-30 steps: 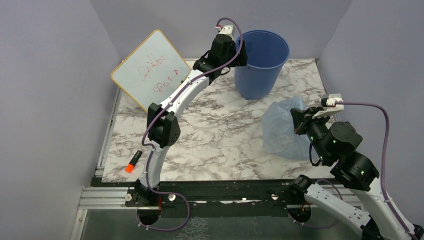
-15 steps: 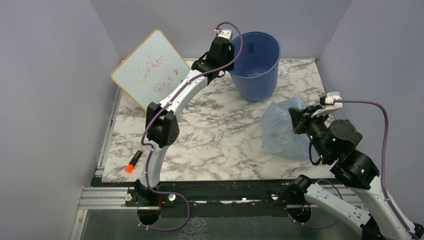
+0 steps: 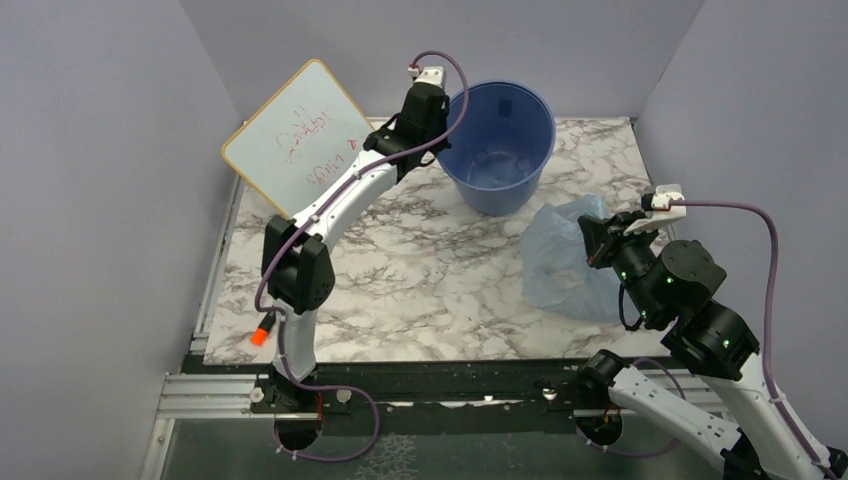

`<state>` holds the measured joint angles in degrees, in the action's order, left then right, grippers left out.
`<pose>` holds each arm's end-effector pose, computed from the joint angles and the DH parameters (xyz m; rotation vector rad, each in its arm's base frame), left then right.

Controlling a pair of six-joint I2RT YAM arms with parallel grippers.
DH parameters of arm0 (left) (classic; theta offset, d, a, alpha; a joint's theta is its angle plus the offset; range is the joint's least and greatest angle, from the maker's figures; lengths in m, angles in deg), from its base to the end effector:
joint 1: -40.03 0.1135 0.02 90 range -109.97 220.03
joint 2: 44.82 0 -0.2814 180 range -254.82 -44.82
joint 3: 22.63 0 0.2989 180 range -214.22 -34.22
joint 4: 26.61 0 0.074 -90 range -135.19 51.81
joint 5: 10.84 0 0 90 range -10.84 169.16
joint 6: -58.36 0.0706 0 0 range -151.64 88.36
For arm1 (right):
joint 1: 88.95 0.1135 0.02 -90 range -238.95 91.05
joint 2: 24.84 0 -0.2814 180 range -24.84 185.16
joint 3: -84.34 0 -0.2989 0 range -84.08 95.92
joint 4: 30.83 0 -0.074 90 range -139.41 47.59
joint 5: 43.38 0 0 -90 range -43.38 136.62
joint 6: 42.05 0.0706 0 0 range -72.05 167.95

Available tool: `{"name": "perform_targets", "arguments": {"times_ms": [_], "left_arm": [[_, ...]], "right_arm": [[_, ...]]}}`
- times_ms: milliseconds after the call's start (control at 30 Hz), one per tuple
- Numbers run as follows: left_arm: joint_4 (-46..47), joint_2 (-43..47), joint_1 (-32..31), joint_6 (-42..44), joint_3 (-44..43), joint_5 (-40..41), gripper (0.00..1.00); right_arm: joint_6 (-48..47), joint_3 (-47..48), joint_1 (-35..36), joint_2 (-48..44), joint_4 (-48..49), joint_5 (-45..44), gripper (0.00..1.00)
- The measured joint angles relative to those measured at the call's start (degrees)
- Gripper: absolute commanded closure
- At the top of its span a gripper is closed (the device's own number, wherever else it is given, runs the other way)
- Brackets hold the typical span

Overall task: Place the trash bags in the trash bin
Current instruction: Move the trash bin to the center of the board.

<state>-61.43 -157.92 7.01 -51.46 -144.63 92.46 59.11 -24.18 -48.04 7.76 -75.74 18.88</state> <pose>0.4734 -0.2883 0.3562 0.0859 2.0261 -0.3520 0.1359 0.0743 0.4384 -0.0685 1.6702 0.2825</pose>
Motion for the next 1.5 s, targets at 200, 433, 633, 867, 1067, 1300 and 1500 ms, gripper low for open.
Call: {"name": "perform_targets", "arguments": {"times_ms": [200, 433, 633, 867, 1067, 1300, 1500], "left_arm": [[-0.2, 12.8, 3.1, -1.4, 14.8, -3.7, 1.00], [-8.9, 31.7, 4.9, -1.6, 29.4, -6.5, 0.96], [-20.8, 41.6, 5.6, -1.4, 33.2, -6.3, 0.88], [-23.9, 44.8, 5.8, -4.6, 35.5, -5.9, 0.86], [-23.6, 45.0, 5.8, -7.3, 35.6, -4.7, 1.00], [-18.1, 48.8, 5.8, -12.3, 41.3, -3.8, 1.00], [-14.1, 50.4, 6.0, -16.6, 44.5, -1.8, 1.00]], "right_arm": [[0.0, 0.0, 0.0, -0.1, 0.2, 0.0, 0.96], [0.1, -0.2, 0.0, -0.5, 1.0, 0.7, 0.97], [0.4, -1.1, 0.0, 0.5, 3.4, 3.5, 0.99], [1.0, -1.1, 0.0, 7.3, 5.6, 10.9, 0.99], [2.3, -1.1, 0.0, 9.4, 6.3, 17.4, 0.99], [3.7, -1.1, 0.0, 5.5, 9.8, 23.2, 0.99], [4.1, -1.1, 0.0, 5.9, 10.2, 26.4, 0.99]]}}
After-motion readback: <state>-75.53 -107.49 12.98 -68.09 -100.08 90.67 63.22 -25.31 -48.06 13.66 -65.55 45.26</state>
